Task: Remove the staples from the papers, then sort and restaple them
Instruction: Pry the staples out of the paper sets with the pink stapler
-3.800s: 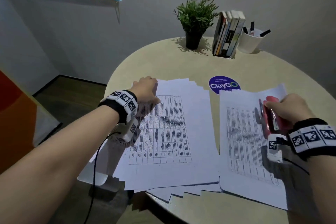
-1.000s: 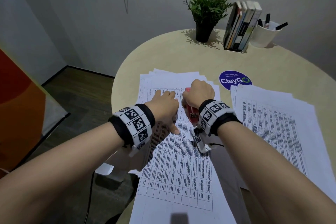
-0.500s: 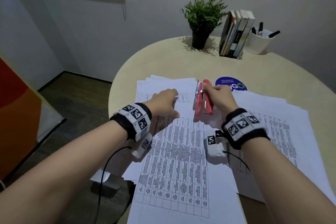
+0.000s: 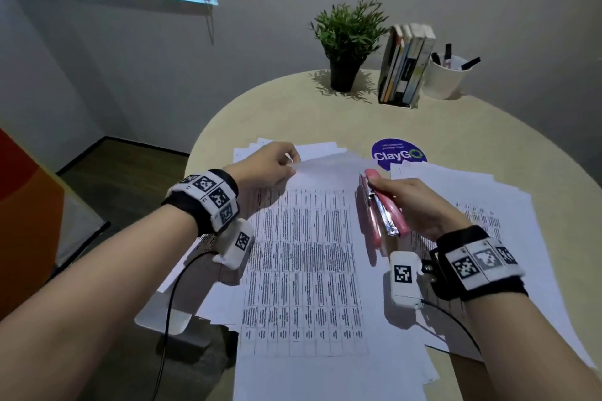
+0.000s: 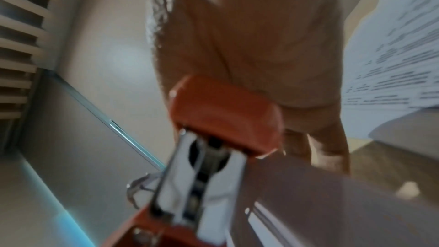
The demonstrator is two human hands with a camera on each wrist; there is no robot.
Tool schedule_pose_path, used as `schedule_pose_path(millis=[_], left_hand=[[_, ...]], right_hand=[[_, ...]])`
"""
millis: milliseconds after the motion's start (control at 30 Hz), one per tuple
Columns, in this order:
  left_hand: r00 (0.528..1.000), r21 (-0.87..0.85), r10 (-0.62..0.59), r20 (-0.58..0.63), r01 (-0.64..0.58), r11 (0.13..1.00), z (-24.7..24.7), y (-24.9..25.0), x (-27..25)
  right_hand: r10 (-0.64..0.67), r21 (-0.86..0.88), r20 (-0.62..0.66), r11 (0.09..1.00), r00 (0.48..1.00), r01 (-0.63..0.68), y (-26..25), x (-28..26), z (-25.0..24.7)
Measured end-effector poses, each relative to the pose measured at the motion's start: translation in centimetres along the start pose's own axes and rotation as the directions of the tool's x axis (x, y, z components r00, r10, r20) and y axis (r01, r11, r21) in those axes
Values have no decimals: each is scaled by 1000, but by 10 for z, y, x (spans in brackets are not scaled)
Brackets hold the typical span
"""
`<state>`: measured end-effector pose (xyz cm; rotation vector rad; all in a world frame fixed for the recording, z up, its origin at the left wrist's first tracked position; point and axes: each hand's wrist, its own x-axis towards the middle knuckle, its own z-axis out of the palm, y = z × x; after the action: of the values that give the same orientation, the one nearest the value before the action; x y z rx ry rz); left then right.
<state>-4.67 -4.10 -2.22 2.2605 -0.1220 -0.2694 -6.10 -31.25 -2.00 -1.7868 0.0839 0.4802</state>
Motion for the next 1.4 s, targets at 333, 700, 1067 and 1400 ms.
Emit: schedule_pose_path(millis=[333, 700, 1067, 1400], left_hand=[[960, -18, 102, -260, -111, 994, -20, 30, 22], [990, 612, -63, -122, 125, 781, 0, -23, 40], [988, 609, -12, -156, 106, 786, 12, -12, 54], [971, 596, 150, -186, -10, 803, 13, -10, 48]], right_hand=[[-80, -162, -177, 985, 981, 51, -30, -8, -35], [-10, -469, -608, 812, 794, -349, 21, 6, -137], [-83, -397, -633, 889, 770, -230, 12, 26, -116], [-160, -443, -557, 887, 815, -129, 8, 35, -87]])
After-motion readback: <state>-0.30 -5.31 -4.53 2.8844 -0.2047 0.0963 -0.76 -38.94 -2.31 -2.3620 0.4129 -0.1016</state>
